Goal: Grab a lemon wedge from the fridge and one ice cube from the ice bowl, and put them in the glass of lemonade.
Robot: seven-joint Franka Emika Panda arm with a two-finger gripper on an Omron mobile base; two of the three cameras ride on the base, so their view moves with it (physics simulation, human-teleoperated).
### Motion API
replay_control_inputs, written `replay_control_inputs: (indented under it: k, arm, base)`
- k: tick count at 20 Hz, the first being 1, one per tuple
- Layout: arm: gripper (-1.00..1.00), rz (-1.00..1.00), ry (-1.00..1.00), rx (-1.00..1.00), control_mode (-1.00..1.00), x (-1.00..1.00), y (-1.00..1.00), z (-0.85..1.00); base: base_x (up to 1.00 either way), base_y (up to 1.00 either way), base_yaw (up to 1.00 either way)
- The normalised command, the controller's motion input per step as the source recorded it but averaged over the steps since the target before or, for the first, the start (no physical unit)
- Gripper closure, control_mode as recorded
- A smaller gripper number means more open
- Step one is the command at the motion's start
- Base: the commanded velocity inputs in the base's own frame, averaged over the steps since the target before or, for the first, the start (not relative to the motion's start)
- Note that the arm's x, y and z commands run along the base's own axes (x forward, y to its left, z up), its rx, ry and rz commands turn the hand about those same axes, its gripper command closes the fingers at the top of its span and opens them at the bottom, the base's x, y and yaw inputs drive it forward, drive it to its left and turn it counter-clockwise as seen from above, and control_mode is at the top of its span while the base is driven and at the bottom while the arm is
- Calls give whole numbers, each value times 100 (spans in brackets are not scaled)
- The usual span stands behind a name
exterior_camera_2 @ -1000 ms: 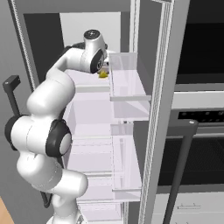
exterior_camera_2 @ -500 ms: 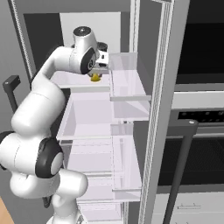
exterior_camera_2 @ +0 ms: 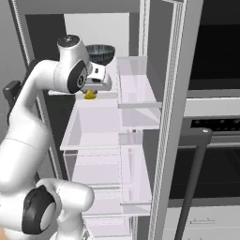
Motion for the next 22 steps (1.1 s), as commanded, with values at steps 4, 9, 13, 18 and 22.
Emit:
replay_control_inputs:
  k: [4, 9, 13, 18, 22]
  arm:
    - [100, 0, 2, 0, -100, -100, 8, -1]
    - [100, 0, 0, 0, -100, -100, 24, -22]
    - [100, 0, 1, 0, -100, -100, 24, -34]
    - [100, 0, 6, 0, -100, -73, 5, -17]
    - [100, 0, 6, 0, -100, -31, 0, -4]
  base:
    - [0, 0, 0]
    - [0, 0, 0]
    - [0, 0, 0]
    - [0, 0, 0]
    - [0, 0, 0]
